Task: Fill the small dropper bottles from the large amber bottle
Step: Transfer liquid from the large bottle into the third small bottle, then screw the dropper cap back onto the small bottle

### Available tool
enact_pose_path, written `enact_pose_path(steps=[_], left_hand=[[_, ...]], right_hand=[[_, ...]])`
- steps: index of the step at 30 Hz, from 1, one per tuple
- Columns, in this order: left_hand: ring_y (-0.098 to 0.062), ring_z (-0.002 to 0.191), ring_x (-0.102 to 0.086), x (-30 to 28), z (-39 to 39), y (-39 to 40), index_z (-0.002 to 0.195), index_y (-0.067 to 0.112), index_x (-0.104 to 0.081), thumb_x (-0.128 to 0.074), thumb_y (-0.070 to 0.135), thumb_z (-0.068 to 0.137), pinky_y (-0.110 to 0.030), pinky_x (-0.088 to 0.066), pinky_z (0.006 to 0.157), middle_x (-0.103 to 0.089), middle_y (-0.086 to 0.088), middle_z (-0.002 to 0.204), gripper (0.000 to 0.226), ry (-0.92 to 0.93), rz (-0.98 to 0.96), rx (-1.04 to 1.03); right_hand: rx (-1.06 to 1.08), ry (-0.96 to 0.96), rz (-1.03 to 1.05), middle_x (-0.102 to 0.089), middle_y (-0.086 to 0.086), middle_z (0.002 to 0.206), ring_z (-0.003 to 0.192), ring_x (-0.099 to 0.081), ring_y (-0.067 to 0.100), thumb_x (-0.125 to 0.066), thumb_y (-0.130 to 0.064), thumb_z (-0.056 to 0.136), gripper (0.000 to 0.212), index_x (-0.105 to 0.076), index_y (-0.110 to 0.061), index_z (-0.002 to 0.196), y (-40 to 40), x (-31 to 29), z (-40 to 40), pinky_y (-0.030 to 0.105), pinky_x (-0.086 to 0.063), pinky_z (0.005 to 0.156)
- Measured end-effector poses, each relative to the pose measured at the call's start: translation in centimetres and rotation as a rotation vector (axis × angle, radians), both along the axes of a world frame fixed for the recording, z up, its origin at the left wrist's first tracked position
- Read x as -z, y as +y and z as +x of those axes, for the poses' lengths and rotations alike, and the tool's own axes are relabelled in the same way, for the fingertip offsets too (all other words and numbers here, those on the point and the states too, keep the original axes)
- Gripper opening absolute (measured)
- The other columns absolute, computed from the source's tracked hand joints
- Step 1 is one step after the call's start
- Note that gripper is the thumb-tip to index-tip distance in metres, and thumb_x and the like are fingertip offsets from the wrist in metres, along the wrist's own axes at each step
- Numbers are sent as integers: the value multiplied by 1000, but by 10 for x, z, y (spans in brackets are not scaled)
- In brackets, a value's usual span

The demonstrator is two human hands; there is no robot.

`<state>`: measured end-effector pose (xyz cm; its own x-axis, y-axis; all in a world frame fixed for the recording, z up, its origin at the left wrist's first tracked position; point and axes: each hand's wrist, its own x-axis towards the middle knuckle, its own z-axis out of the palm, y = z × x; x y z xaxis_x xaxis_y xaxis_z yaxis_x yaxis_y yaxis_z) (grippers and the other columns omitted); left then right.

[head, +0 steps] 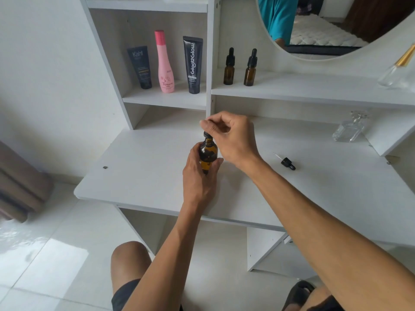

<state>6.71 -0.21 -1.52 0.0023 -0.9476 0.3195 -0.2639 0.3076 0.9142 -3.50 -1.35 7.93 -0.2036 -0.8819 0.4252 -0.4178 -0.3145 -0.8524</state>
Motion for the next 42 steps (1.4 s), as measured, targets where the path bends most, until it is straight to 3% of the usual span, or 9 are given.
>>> enact_pose_path(steps=[6, 12, 17, 24, 28, 31, 35, 38, 42], left_hand=[[-8, 93, -66, -3, 1, 3, 129, 37, -46, -68, 18, 93, -11, -48, 79, -64, 11, 110, 47, -11, 4, 7], [-11, 98, -66, -3, 0, 2, 136, 25, -48, -68, 20, 93, -26, -54, 87, -66, 8, 114, 48, -6, 20, -7], [-15, 98, -66, -3, 0, 3, 136, 25, -48, -68, 21, 93, -30, -54, 88, -66, 5, 114, 48, -29, 9, -10], [-17, 102, -68, -5, 2, 5, 144, 23, -41, -73, 30, 91, -38, -56, 93, -66, 2, 123, 63, -73, 14, -20], [-17, 117, -60, -7, -1, 10, 150, 21, -29, -70, 33, 85, -45, -49, 103, -58, 1, 135, 78, -50, 22, -86], [-17, 122, -50, -11, -4, 18, 144, 11, -32, -66, 29, 81, -44, -45, 105, -48, -4, 132, 74, -6, -65, -169], [-26, 110, -49, -15, -12, 32, 129, 8, -40, -68, 29, 79, -39, -48, 90, -40, 1, 117, 61, -46, -256, -282], [-26, 101, -52, -18, -30, 42, 123, 20, -41, -70, 31, 82, -22, -46, 82, -42, 3, 112, 51, -109, -299, -155], [-10, 102, -52, -20, -58, 43, 132, 17, -47, -75, 35, 86, -32, -49, 84, -52, 3, 114, 56, -227, -167, 44]], right_hand=[[29, 89, 23, -74, -7, 79, 73, -68, 6, -76, -32, 87, 19, -76, -12, 88, 1, 13, 0, 20, -57, 74], [50, 73, 26, -65, -15, 69, 63, -60, -3, -82, -37, 80, 24, -70, -17, 79, 2, 14, 1, 9, -50, 65], [72, 78, 38, -66, -12, 69, 65, -62, 2, -83, -42, 77, 31, -68, -15, 77, 3, 11, 1, 13, -51, 64], [78, 86, 48, -71, -5, 86, 75, -66, 2, -82, -50, 75, 43, -69, -14, 94, 15, 5, -8, 11, -55, 70], [137, 66, -3, -71, -6, 87, 79, -67, -1, -75, -50, 83, 40, -70, -13, 96, 29, -5, -31, 9, -54, 71], [228, 65, -33, -68, -10, 85, 79, -64, -2, -69, -46, 90, 32, -69, -14, 93, 38, -10, -59, 5, -50, 70], [368, 61, -14, -68, -9, 82, 72, -60, -5, -70, -34, 91, 21, -69, -13, 89, 45, -5, -96, 2, -44, 65], [441, 90, 53, -68, -8, 80, 69, -59, -3, -72, -26, 89, 11, -69, -15, 88, 50, 8, -120, 7, -46, 67], [481, 118, 179, -71, 1, 95, 83, -65, 15, -73, -21, 86, 16, -69, -12, 99, 54, 35, -143, 28, -54, 85]])
